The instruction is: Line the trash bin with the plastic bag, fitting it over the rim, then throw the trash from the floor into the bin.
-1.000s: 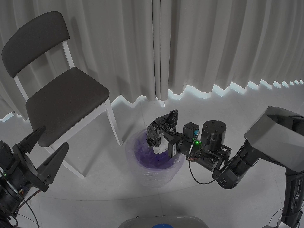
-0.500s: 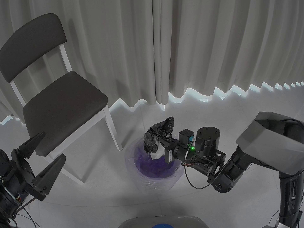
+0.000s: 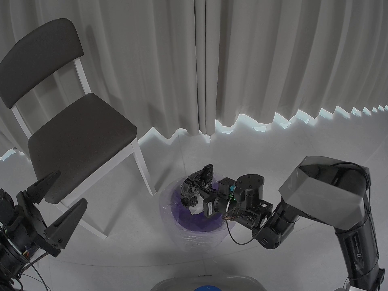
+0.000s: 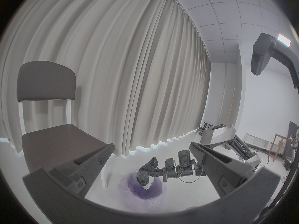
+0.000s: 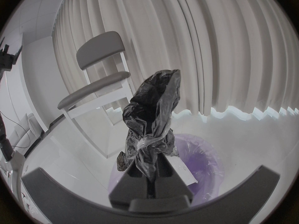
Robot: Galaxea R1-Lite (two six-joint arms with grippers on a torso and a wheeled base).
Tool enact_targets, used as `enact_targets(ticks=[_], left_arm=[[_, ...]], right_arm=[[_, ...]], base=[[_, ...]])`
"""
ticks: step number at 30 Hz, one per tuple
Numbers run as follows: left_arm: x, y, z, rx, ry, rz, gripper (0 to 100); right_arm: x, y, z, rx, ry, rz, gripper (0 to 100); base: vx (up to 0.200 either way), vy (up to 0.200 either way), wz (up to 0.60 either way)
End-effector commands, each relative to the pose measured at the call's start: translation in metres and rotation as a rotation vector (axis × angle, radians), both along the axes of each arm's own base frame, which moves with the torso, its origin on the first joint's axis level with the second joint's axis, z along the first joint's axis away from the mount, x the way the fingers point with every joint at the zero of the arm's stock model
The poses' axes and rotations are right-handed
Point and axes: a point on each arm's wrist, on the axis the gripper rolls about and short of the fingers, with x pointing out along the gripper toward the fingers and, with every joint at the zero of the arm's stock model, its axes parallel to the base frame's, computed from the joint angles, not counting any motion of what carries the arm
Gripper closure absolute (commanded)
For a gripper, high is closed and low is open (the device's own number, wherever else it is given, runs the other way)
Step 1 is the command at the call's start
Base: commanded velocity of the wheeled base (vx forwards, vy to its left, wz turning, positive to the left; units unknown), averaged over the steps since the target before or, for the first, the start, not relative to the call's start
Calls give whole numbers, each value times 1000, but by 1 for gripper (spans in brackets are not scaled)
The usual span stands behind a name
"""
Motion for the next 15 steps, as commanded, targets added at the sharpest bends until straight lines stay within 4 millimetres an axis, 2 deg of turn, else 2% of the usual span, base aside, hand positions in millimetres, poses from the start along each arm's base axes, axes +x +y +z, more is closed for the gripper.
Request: enact_targets(ticks=[1, 8, 15], left_arm=[[-1, 0, -5, 8, 19, 0, 0], [-1, 0, -5, 9, 24, -2, 0], [-1, 0, -5, 9, 24, -3, 0]], right_arm=[[7, 0, -30, -19, 75, -16, 100], [13, 8, -26, 51, 173, -45, 100], [19, 13, -24, 65, 188, -50, 100]], base=[[0, 0, 0], [0, 0, 0], [0, 0, 0]])
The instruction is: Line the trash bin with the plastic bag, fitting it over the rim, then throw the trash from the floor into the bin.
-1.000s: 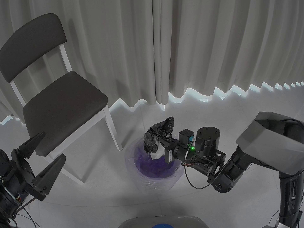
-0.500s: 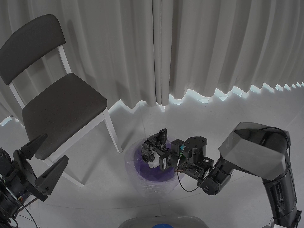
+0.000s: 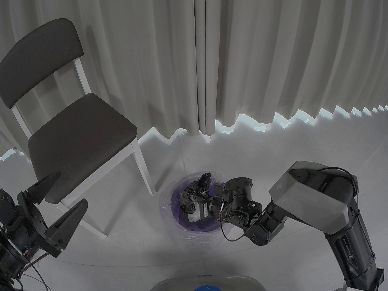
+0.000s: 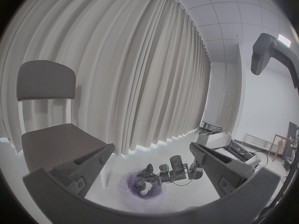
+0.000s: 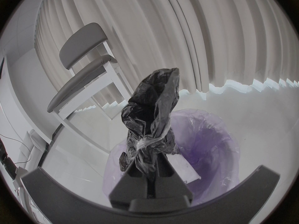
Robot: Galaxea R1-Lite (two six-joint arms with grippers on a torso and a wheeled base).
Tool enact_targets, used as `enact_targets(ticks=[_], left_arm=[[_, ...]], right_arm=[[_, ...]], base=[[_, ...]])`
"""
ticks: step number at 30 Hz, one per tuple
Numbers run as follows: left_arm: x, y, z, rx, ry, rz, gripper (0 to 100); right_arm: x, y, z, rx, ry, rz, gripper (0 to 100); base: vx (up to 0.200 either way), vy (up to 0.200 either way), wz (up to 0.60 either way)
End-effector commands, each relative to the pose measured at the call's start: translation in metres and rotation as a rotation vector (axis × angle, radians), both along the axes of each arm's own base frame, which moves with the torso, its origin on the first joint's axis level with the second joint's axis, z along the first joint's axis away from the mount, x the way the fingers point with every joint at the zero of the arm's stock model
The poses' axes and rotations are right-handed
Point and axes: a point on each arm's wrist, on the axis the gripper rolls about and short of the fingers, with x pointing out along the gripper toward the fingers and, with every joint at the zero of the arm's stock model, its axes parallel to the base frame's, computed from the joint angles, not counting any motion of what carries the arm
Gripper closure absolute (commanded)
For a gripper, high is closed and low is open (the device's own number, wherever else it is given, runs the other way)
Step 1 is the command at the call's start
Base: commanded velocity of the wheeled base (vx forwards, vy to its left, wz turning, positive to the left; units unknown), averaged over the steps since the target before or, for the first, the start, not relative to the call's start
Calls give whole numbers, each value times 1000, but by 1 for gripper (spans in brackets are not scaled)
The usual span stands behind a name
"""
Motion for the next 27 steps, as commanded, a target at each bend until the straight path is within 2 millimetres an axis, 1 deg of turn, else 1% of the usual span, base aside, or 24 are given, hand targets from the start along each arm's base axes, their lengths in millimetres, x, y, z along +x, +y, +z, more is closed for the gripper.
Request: enact_targets(ticks=[1, 5, 10, 26, 27], left_arm=[[-1, 0, -5, 8, 18, 0, 0], [-1, 0, -5, 8, 18, 0, 0], [-1, 1, -5, 7, 17, -1, 0], [-1, 1, -5, 7, 17, 0, 0], [-2, 1, -5, 6, 16, 0, 0]], right_arm=[[4, 4, -2, 9, 4, -2, 100], [8, 7, -8, 5, 28, -5, 100], [6, 10, -13, -1, 35, -1, 100], [6, 9, -14, -10, 46, -2, 100], [7, 8, -14, -9, 45, -5, 0]], base=[[0, 0, 0], [0, 0, 0], [0, 0, 0], [0, 0, 0], [0, 0, 0]])
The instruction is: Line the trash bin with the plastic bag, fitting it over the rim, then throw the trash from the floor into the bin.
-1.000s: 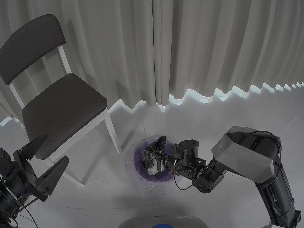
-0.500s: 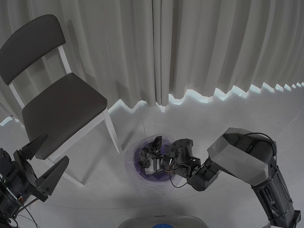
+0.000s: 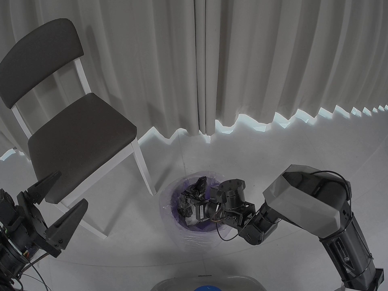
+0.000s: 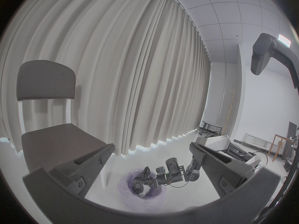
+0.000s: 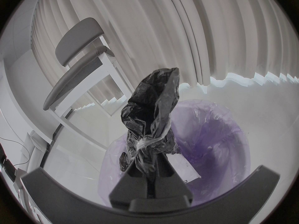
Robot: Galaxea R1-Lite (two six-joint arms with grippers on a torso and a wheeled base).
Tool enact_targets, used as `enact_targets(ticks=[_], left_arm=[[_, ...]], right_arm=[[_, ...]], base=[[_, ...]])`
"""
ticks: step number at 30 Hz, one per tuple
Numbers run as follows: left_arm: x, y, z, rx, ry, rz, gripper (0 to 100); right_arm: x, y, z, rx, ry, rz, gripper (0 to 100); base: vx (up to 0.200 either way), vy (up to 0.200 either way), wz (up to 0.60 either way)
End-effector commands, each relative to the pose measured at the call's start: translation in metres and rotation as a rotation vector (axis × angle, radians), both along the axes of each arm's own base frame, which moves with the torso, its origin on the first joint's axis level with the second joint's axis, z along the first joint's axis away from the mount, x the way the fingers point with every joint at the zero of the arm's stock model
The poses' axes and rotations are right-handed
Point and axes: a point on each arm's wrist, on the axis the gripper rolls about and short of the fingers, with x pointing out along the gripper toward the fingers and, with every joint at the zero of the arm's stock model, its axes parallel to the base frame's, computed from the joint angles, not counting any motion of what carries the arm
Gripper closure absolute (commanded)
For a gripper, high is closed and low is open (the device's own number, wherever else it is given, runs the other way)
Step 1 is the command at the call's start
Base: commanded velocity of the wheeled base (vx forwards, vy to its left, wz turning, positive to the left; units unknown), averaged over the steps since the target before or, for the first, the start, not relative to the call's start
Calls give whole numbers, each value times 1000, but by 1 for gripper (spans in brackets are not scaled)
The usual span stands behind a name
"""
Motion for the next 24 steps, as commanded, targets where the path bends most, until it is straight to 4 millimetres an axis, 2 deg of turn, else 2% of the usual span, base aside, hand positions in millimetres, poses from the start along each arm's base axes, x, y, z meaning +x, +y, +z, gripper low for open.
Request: enact_targets(ticks=[1, 11, 14, 19, 24], left_arm=[[-1, 1, -5, 7, 15, 0, 0], [-2, 1, -4, 6, 14, 0, 0], [-2, 1, -4, 6, 14, 1, 0], [-1, 1, -5, 7, 15, 0, 0], [-1, 0, -5, 9, 21, 0, 0]], right_arm=[[2, -2, 0, 2, -3, -5, 0], [6, -6, -1, 5, 0, -18, 0], [4, -8, 7, 8, -10, -17, 0], [-4, -11, 39, 19, -32, -14, 0], [-30, -20, 92, 30, -78, 10, 0]], base=[[0, 0, 0], [0, 0, 0], [0, 0, 0], [0, 0, 0], [0, 0, 0]])
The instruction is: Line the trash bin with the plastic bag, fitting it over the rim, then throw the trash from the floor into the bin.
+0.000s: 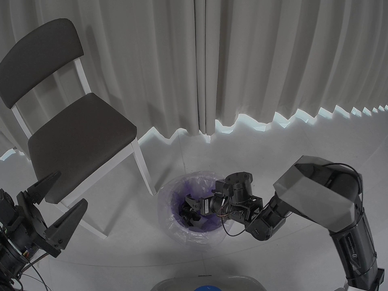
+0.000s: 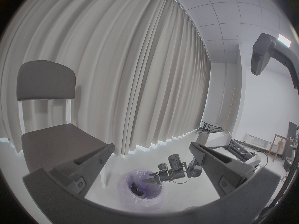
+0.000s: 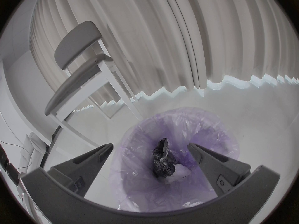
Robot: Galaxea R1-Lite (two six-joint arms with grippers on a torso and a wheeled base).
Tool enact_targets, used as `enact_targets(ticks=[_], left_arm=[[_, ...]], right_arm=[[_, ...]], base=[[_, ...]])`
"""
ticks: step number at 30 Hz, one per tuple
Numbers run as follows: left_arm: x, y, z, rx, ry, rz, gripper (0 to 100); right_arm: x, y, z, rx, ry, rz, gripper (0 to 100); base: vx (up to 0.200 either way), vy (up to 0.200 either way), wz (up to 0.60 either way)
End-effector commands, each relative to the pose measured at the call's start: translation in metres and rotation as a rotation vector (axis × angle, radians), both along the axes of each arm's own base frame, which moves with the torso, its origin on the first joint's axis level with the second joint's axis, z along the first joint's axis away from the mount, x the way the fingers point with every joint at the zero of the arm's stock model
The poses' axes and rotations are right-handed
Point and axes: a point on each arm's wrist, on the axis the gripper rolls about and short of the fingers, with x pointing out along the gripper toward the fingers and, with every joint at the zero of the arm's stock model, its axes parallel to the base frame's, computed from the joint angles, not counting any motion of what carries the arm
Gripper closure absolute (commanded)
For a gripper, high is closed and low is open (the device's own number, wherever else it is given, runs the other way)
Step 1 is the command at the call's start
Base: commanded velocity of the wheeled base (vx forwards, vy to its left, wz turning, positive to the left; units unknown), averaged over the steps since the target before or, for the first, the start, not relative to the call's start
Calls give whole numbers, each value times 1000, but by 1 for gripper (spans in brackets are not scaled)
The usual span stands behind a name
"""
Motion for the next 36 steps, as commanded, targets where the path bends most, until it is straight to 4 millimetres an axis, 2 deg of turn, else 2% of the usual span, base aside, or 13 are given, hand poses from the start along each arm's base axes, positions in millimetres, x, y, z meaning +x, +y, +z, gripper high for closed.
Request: enact_targets(ticks=[1, 3, 5, 11, 15, 19, 23, 26, 27, 30, 32, 33, 36], left_arm=[[-1, 0, -6, 11, 26, 0, 0], [0, 0, -7, 17, 36, 3, 0], [3, 0, -10, 31, 61, 13, 0], [24, 1, -21, 95, 159, 123, 0], [27, 0, -24, 101, 182, 175, 0], [33, 0, -18, 87, 164, 197, 0], [49, 2, 0, 65, 126, 257, 0], [60, 1, 2, 81, 164, 278, 0], [69, -1, 2, 109, 214, 284, 0], [87, -5, 7, 150, 289, 299, 0], [90, -6, 9, 153, 298, 308, 0], [106, -9, 17, 185, 324, 382, 0], [128, -11, 27, 235, 348, 502, 0]], right_arm=[[-28, -11, 68, 21, -75, 26, 0], [-34, -20, 85, 5, -111, 30, 0], [-33, -32, 92, -26, -141, 14, 0], [-9, -78, 86, -178, -165, -59, 0], [3, -103, 87, -231, -193, -103, 0], [8, -105, 93, -216, -211, -111, 0], [10, -106, 96, -217, -218, -134, 0], [11, -110, 103, -220, -233, -158, 0], [10, -121, 117, -232, -264, -201, 0], [1, -144, 136, -316, -279, -258, 0], [-2, -149, 140, -334, -280, -271, 0], [-16, -164, 158, -374, -286, -327, 0], [-33, -178, 185, -399, -302, -409, 0]], base=[[0, 0, 0], [0, 0, 0], [0, 0, 0], [0, 0, 0], [0, 0, 0], [0, 0, 0], [0, 0, 0], [0, 0, 0], [0, 0, 0], [0, 0, 0], [0, 0, 0], [0, 0, 0], [0, 0, 0]])
